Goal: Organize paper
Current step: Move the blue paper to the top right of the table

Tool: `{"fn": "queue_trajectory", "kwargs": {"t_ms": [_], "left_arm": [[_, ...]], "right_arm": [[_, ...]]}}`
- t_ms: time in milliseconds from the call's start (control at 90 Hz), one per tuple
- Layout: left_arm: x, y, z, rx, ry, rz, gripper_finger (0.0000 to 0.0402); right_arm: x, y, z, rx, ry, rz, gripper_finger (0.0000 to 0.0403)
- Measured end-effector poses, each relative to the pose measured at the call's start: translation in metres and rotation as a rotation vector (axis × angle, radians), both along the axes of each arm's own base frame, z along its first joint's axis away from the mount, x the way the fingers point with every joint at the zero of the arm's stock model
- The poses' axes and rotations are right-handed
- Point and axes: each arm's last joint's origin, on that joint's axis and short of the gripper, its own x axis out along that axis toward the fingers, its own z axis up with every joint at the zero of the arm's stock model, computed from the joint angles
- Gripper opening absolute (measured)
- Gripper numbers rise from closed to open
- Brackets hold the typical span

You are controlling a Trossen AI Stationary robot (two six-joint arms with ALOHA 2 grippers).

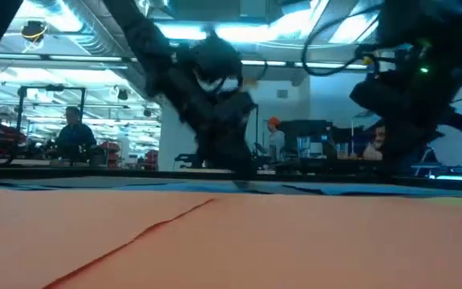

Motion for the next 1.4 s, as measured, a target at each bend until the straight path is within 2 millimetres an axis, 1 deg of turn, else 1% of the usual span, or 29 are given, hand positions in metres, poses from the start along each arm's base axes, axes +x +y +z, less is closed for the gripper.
{"fn": "queue_trajectory", "kwargs": {"t_ms": [56,111,189,289,356,422,567,611,667,733,756,911,1056,1211,1256,1322,1400], "left_arm": [[0.002,0.005,0.011,0.040,-0.037,-0.008,0.0135],[0.003,0.009,0.013,0.059,-0.040,-0.016,0.0135],[0.006,0.016,0.013,0.102,-0.034,-0.029,0.0135],[0.012,0.036,0.022,0.173,-0.084,-0.001,0.0135],[0.014,0.054,0.017,0.186,-0.070,0.030,0.0135],[0.015,0.070,0.007,0.191,-0.031,0.051,0.0135],[0.026,0.100,0.008,0.216,-0.067,0.081,0.0135],[0.028,0.106,0.000,0.203,-0.053,0.081,0.0135],[0.032,0.112,-0.014,0.175,-0.027,0.070,0.0135],[0.035,0.116,-0.029,0.132,0.002,0.051,0.0135],[0.036,0.117,-0.030,0.134,0.003,0.053,0.0135],[0.042,0.113,-0.019,0.167,0.010,0.040,0.0130],[0.036,0.105,-0.028,0.089,0.119,0.013,0.0129],[0.037,0.100,-0.028,0.108,0.147,0.017,0.0129],[0.038,0.098,-0.028,0.106,0.149,0.021,0.0129],[0.039,0.096,-0.028,0.096,0.145,0.025,0.0129],[0.039,0.094,-0.028,0.089,0.146,0.028,0.0129]], "right_arm": [[-0.009,-0.002,-0.004,-0.040,0.050,-0.107,0.0000],[-0.016,-0.006,-0.008,-0.062,0.085,-0.200,0.0000],[-0.020,-0.009,-0.015,-0.047,0.096,-0.254,0.0000],[-0.024,-0.014,-0.022,-0.005,0.115,-0.290,0.0000],[-0.025,-0.016,-0.026,0.018,0.111,-0.309,0.0000],[-0.026,-0.017,-0.027,0.022,0.106,-0.330,0.0000],[-0.026,-0.017,-0.027,0.025,0.090,-0.349,0.0000],[-0.026,-0.017,-0.027,0.022,0.095,-0.356,0.0000],[-0.028,-0.018,-0.027,0.029,0.110,-0.376,0.0000],[-0.030,-0.022,-0.028,0.045,0.136,-0.405,0.0000],[-0.030,-0.024,-0.029,0.049,0.142,-0.411,0.0000],[-0.041,-0.039,-0.040,0.057,0.184,-0.456,0.0000],[-0.042,-0.050,-0.044,0.064,0.200,-0.447,0.0000],[-0.031,-0.060,-0.036,0.105,0.218,-0.399,0.0000],[-0.024,-0.062,-0.033,0.128,0.202,-0.368,0.0000],[-0.012,-0.060,-0.028,0.171,0.162,-0.296,0.0000],[-0.004,-0.055,-0.027,0.206,0.162,-0.190,0.0000]]}}
